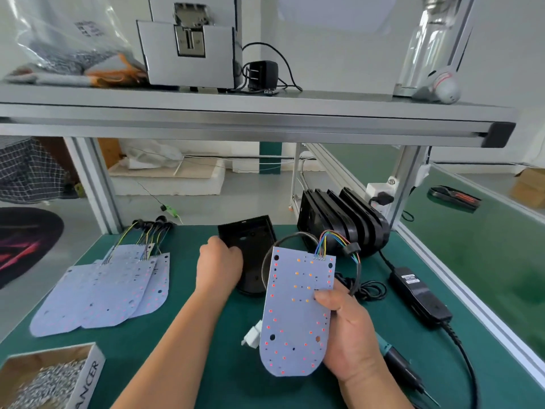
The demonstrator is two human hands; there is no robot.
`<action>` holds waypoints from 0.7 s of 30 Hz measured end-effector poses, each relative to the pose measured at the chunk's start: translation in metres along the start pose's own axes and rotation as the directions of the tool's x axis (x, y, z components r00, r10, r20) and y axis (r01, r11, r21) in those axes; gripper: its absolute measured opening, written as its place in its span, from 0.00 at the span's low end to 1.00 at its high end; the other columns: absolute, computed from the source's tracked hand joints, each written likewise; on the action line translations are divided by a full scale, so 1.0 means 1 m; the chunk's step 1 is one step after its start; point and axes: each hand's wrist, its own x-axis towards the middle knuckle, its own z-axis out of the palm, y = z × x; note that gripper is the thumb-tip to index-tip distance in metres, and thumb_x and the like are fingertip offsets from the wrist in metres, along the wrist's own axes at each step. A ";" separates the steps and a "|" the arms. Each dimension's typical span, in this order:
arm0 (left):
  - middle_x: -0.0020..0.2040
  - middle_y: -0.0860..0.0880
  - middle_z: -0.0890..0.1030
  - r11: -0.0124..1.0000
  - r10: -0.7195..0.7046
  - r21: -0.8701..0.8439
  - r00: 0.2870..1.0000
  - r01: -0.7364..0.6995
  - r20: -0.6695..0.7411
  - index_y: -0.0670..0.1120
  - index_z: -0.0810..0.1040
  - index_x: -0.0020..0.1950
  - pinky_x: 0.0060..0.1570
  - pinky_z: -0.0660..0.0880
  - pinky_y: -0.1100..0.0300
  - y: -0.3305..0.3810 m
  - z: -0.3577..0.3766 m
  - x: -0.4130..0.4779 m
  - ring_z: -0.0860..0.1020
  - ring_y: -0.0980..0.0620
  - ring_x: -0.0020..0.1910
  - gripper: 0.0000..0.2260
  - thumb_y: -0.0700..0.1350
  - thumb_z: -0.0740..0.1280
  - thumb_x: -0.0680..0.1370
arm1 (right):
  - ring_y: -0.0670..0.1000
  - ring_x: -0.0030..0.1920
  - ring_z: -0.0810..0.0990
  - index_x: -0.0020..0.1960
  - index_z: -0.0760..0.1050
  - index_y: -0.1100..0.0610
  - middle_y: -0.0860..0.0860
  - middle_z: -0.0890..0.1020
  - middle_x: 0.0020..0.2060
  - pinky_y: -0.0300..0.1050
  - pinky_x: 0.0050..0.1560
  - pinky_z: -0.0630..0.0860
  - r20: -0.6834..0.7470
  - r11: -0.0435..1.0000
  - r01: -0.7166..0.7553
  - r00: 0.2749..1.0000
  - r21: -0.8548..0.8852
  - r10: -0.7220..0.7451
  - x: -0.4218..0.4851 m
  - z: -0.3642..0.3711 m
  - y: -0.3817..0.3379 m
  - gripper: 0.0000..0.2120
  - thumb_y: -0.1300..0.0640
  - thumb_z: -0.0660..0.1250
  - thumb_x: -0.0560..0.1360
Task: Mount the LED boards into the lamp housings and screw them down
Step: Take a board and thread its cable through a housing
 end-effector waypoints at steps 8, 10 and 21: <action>0.44 0.51 0.83 0.956 -0.121 -0.268 0.992 0.124 0.027 0.52 0.76 0.68 0.39 0.76 0.54 -0.040 -0.045 -0.067 0.80 0.50 0.40 0.17 0.45 0.61 0.79 | 0.60 0.47 0.86 0.57 0.87 0.60 0.61 0.87 0.51 0.54 0.46 0.84 -0.013 1.000 -0.002 1.000 0.012 0.002 -0.006 0.010 0.000 0.21 0.62 0.70 0.65; 0.42 0.48 0.85 0.943 -0.102 -0.312 0.993 0.118 0.067 0.53 0.77 0.67 0.43 0.80 0.49 -0.041 -0.049 -0.089 0.81 0.48 0.39 0.18 0.44 0.61 0.78 | 0.61 0.48 0.86 0.57 0.86 0.60 0.61 0.87 0.52 0.55 0.47 0.84 -0.011 1.000 -0.010 1.000 0.006 0.010 -0.007 0.014 0.003 0.20 0.61 0.68 0.67; 0.54 0.57 0.87 0.883 0.163 -0.468 0.947 -0.014 0.278 0.64 0.80 0.67 0.58 0.78 0.62 -0.045 -0.061 -0.148 0.83 0.60 0.55 0.28 0.33 0.59 0.82 | 0.61 0.56 0.84 0.59 0.85 0.60 0.63 0.85 0.58 0.58 0.57 0.82 -0.067 0.998 0.051 0.996 -0.032 -0.053 0.003 0.016 0.016 0.23 0.65 0.66 0.66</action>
